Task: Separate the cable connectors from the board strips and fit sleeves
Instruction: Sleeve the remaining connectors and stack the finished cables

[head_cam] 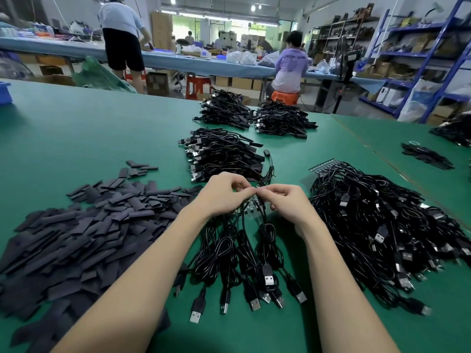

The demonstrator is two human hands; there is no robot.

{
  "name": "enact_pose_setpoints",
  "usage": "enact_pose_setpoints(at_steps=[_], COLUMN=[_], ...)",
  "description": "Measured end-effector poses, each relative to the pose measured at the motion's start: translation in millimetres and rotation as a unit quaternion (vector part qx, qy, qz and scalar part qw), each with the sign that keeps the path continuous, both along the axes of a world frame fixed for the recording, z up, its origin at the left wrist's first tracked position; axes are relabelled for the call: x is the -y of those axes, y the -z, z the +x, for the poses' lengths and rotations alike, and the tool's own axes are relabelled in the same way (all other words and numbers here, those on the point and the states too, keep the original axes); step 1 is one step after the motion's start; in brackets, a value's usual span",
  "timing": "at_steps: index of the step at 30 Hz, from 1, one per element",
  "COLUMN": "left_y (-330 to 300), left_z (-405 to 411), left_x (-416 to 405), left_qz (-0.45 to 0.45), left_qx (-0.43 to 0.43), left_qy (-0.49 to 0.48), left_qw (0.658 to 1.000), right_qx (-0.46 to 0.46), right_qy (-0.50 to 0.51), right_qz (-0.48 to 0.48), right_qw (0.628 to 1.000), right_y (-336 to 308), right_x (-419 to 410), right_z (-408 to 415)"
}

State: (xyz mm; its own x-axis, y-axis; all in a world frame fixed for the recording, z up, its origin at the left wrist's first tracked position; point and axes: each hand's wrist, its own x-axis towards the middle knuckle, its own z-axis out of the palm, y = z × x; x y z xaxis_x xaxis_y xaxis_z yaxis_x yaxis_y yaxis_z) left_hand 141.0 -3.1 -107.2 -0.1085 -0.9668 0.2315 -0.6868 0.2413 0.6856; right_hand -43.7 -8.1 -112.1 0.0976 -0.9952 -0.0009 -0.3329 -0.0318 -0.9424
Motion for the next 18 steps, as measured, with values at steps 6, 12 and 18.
enact_pose_setpoints(at_steps=[6, 12, 18], left_y=[-2, -7, -5], left_z=[4, 8, 5], left_x=[-2, -9, -11], left_qz=[0.038, 0.130, 0.095], left_qx=[-0.105, -0.252, -0.042], left_qy=[0.060, 0.119, 0.061], left_qw=[0.992, 0.952, 0.993], right_qx=[0.121, 0.293, 0.243], right_qy=[-0.018, -0.096, 0.022], right_qz=[0.076, 0.215, 0.130], right_qw=[0.990, 0.927, 0.961], right_y=[-6, -9, -24], right_x=[-4, -8, -2], right_z=[-6, -1, -21])
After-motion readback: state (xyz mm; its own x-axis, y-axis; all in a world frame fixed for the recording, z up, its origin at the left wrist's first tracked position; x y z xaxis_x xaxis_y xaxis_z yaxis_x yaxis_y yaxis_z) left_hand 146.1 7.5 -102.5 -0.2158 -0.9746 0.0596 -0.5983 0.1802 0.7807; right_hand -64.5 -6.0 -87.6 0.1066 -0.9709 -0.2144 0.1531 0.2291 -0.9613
